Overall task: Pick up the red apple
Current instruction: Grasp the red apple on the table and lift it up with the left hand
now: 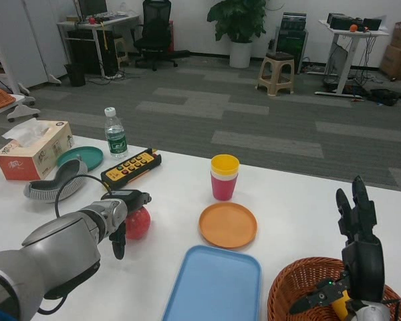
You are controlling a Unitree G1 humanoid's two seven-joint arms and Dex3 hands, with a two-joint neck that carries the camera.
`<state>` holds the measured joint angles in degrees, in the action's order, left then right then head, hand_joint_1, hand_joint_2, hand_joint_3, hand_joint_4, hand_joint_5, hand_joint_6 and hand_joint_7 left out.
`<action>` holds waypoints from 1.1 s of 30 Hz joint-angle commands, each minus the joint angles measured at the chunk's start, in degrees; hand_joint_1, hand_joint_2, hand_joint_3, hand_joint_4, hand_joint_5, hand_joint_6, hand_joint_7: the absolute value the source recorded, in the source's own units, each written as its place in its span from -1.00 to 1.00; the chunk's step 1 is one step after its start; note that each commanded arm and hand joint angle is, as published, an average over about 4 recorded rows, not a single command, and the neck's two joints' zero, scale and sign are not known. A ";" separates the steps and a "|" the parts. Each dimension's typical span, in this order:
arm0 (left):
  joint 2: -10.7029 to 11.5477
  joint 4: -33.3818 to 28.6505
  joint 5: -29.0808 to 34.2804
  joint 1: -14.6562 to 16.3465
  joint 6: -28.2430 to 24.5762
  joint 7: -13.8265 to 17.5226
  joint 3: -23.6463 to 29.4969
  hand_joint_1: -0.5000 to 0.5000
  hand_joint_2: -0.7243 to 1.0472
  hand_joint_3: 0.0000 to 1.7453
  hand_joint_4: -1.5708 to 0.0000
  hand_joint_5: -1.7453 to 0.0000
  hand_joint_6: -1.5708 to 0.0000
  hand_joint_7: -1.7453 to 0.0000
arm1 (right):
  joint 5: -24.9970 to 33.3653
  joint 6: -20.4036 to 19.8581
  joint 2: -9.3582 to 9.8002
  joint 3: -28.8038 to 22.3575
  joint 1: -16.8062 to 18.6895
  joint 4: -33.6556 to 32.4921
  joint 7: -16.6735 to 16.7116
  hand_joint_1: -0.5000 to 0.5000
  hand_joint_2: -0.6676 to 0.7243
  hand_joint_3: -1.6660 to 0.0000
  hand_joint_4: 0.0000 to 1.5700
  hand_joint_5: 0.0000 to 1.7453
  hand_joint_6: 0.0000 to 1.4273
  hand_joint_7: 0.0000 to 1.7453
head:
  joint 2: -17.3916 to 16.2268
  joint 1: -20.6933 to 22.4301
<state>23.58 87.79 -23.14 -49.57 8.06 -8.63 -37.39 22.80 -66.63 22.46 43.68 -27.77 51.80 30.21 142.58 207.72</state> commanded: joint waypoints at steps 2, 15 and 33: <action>-0.44 0.45 0.02 1.21 -0.32 -0.05 0.04 -0.98 0.03 -0.93 -0.54 1.00 -0.12 0.82 | 0.58 0.10 -0.13 0.09 -0.35 0.10 -0.06 0.00 0.64 0.90 -1.00 -1.00 -1.00 -0.92 | -0.14 0.01; -1.27 0.45 0.00 1.91 -0.32 -1.72 2.15 -1.00 0.38 -0.90 -0.89 -0.21 -0.84 0.40 | 0.58 0.10 -0.11 0.00 -0.35 0.05 -0.06 0.00 0.64 0.90 -1.00 -1.00 -1.00 -0.92 | -0.31 0.18; -2.79 -6.41 0.64 10.55 8.51 -2.67 32.78 -1.00 1.00 -0.90 -1.00 -1.00 -0.90 -0.52 | 0.58 0.10 0.17 -0.71 0.52 -0.30 -0.06 -0.02 0.64 0.90 -1.00 -1.00 -1.00 -0.92 | 0.05 -0.07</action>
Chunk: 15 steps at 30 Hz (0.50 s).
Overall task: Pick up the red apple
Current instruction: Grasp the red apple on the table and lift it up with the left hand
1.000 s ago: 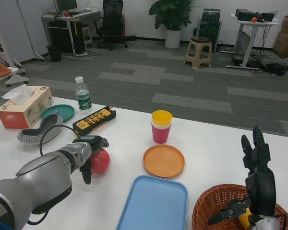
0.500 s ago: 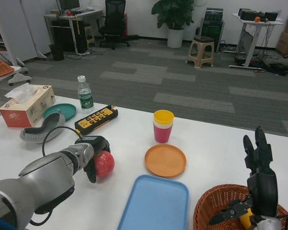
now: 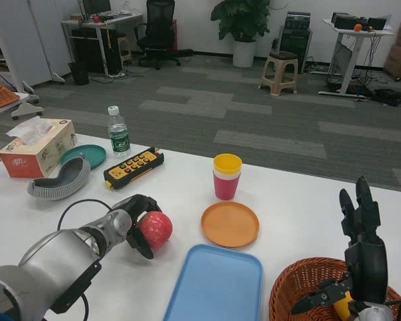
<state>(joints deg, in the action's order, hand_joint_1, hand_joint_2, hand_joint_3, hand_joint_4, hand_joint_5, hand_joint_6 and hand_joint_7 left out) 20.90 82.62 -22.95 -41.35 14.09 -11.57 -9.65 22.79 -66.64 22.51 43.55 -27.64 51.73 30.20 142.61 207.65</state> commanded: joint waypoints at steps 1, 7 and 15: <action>-0.13 -1.55 0.67 2.77 3.35 0.32 6.61 -1.00 1.00 -0.90 -1.00 -1.00 -0.90 -0.52 | 0.59 0.11 0.15 -0.57 0.42 -0.23 -0.06 -0.04 0.64 0.90 -1.00 -1.00 -1.00 -0.92 | -0.04 -0.01; -0.15 -2.38 6.05 4.94 8.89 0.72 12.28 -1.00 1.00 -0.90 -1.00 -1.00 -0.90 -0.52 | 0.55 0.11 0.26 -0.64 0.48 -0.32 -0.06 0.00 0.64 0.90 -1.00 -1.00 -1.00 -0.92 | -0.04 -0.04; -0.07 -2.91 19.85 7.40 18.82 2.25 11.91 -1.00 1.00 -0.90 -1.00 -1.00 -0.88 -0.52 | 0.59 0.11 0.17 -0.42 0.48 0.08 -0.06 0.00 0.64 0.90 -1.00 -1.00 -1.00 -0.92 | -0.14 0.13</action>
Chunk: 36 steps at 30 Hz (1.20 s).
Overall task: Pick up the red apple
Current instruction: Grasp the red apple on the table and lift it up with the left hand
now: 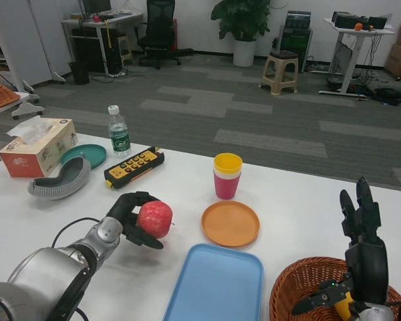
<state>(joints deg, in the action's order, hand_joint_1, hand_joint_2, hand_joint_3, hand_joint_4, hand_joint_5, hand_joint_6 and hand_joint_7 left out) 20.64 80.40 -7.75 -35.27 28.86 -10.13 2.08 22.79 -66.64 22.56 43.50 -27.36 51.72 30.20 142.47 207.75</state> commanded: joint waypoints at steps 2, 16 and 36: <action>0.15 -1.60 7.62 2.00 6.26 1.29 0.12 -1.00 1.00 -0.90 -1.00 -1.00 -0.87 -0.52 | 0.59 0.11 0.07 -0.30 0.16 0.22 -0.06 0.00 0.64 0.90 -1.00 -1.00 -1.00 -0.92 | 0.06 -0.01; -4.02 -24.54 30.45 8.62 18.96 5.49 -2.98 -1.00 1.00 -0.90 -1.00 -1.00 -0.87 -0.52 | 0.59 0.11 -0.21 0.01 -0.48 0.75 -0.06 0.00 0.64 0.90 -1.00 -1.00 -1.00 -0.92 | 1.70 -2.53; -7.47 -42.34 30.82 10.84 20.63 5.53 -4.10 -1.00 1.00 -0.90 -1.00 -1.00 -0.82 -0.60 | 0.50 0.11 -0.24 -0.54 -0.24 0.38 -0.06 -0.06 0.64 0.90 -1.00 -1.00 -1.00 -0.92 | 3.55 -12.36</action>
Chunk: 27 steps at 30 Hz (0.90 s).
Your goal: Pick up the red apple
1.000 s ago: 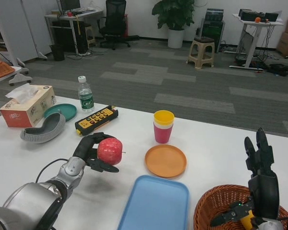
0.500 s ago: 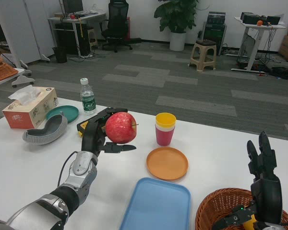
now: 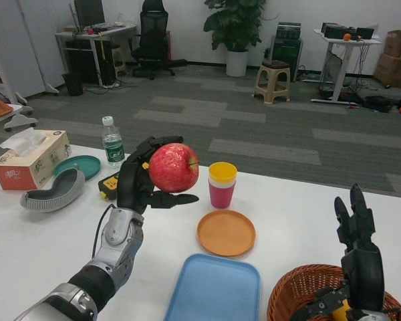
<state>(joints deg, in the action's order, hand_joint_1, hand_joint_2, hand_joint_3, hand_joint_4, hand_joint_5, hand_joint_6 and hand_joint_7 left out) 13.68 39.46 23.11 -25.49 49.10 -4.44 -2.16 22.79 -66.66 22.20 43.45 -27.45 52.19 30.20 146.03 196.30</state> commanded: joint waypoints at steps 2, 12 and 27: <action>-0.65 -2.11 -0.07 1.48 0.43 -0.20 0.14 -1.00 1.00 -0.90 -1.00 -1.00 -0.80 -0.56 | 0.50 0.13 0.13 -0.43 -0.14 -0.09 -0.05 -0.04 0.64 0.90 -1.00 -1.00 -1.00 -0.92 | -0.07 -1.58; -0.67 -2.72 -0.02 1.94 0.47 -0.22 -0.43 -1.00 1.00 -0.93 -1.00 -1.00 -0.80 -0.58 | 0.50 0.13 0.21 -0.38 -0.14 -0.31 -0.05 0.00 0.64 0.90 -1.00 -1.00 -1.00 -0.92 | -0.23 -2.41; -0.76 -2.72 0.18 2.29 0.47 -0.22 -1.57 -1.00 1.00 -0.95 -1.00 -1.00 -0.80 -0.58 | 0.50 0.13 0.43 -0.56 0.56 -0.81 -0.14 -0.08 0.64 0.90 -1.00 -1.00 -1.00 -0.92 | 0.10 -2.72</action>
<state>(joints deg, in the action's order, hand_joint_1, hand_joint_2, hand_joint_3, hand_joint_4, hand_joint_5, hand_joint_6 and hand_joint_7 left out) 13.34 37.28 23.12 -23.98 49.11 -4.49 -3.36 22.79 -66.66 22.20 43.45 -27.40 51.78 30.20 146.12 193.69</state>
